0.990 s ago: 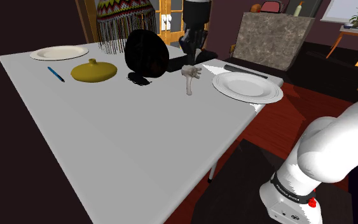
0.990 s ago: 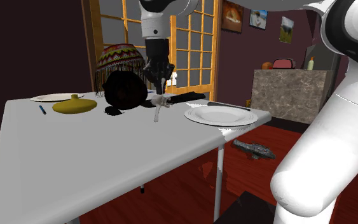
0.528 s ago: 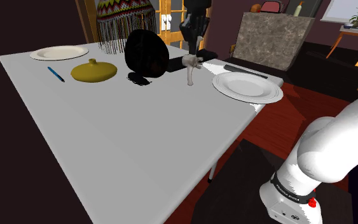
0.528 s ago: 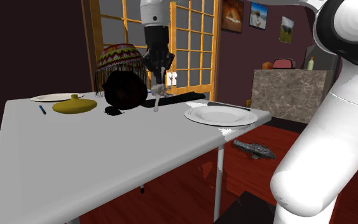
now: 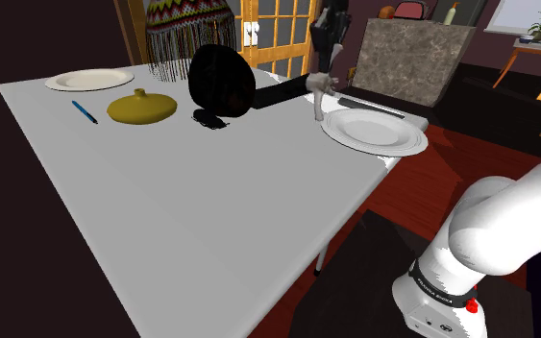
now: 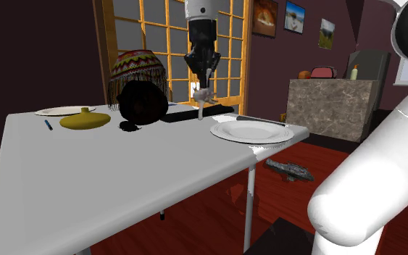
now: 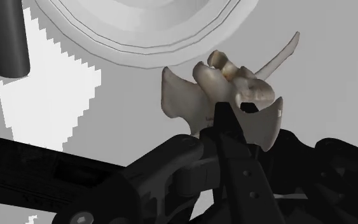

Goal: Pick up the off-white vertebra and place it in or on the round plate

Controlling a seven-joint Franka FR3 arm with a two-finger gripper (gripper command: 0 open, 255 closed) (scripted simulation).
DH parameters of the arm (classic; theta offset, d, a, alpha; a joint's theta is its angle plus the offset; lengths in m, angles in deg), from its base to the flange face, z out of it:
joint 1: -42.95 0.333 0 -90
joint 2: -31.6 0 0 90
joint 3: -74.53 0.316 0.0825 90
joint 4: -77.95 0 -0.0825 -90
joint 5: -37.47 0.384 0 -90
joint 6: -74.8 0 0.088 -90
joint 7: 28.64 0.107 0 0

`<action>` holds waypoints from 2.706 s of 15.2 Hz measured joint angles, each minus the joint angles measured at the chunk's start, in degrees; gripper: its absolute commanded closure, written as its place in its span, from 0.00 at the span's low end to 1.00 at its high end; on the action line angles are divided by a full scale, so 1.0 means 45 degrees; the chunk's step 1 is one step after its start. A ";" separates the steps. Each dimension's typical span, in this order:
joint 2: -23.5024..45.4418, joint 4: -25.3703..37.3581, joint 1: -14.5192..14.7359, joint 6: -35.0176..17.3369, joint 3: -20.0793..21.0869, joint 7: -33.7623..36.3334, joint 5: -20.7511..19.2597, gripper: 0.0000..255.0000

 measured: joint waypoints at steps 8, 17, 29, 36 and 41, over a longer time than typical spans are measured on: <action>-0.2829 -0.1990 -0.0171 0.0764 -0.1608 -0.1883 -0.0455 1.00; -0.4395 -0.3978 -0.0193 0.0311 -0.2197 -0.2477 -0.0758 1.00; -0.5331 -0.6088 -0.0152 -0.1685 -0.2232 -0.2327 -0.0971 0.00; -0.3586 -0.5782 -0.0081 -0.1576 -0.0649 -0.2223 -0.2443 0.00; -0.3814 -0.6636 -0.0068 -0.2219 -0.0765 -0.2213 -0.2535 0.00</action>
